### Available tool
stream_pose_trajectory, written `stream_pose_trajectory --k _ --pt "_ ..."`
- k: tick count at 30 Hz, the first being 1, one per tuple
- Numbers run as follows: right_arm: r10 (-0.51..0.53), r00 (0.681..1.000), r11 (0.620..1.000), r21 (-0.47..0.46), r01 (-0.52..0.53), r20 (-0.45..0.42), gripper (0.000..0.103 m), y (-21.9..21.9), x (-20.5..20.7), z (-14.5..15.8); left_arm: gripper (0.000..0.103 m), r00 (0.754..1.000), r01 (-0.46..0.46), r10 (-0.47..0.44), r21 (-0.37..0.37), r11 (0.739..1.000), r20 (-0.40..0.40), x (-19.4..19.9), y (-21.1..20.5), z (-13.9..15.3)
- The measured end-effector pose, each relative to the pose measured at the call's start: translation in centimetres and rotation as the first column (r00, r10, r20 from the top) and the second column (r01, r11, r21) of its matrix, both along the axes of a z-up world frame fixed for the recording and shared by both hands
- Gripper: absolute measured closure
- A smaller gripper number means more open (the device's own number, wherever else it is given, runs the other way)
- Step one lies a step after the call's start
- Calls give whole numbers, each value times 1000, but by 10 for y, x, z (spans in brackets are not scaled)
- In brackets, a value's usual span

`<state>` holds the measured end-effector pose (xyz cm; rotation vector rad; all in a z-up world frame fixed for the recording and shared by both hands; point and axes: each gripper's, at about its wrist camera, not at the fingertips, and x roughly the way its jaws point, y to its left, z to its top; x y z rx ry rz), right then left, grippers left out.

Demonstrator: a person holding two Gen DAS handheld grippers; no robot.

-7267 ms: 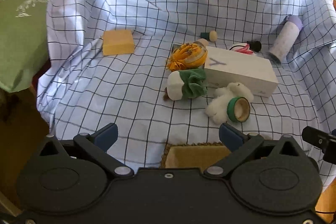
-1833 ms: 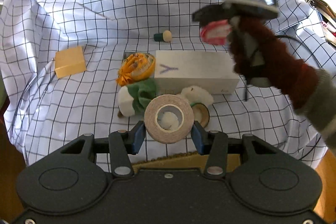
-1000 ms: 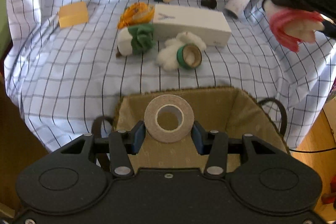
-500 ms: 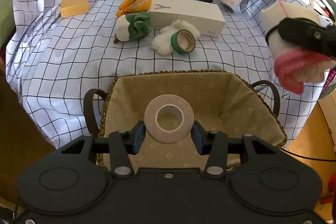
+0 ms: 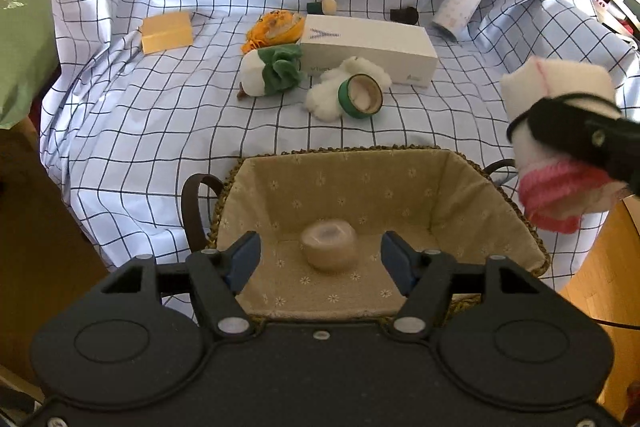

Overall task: Organize soft objects
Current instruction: 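Carry both items to the basket and open both tools to drop them, then move both tools back toward the green-rimmed tape and yellow pouch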

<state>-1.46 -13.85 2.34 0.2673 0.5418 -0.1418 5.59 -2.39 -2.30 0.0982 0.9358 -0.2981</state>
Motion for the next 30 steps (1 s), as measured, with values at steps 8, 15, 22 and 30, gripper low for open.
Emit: stream_pose_trajectory --k 8,15,22,30 --pt "17 997 1000 6 -16 -76 33 1 10 -13 40 1000 -25 25 16 1000 15 -3 5 2" --pt "47 992 999 19 -45 -121 30 3 22 -18 39 999 -43 43 17 999 7 1 11 5" --pt "61 988 998 18 -59 -141 25 2 32 -17 35 999 -37 38 28 999 -22 9 11 2" --pt "66 977 998 27 -62 -203 25 1 43 -24 34 998 -21 24 64 998 -49 17 9 -2"
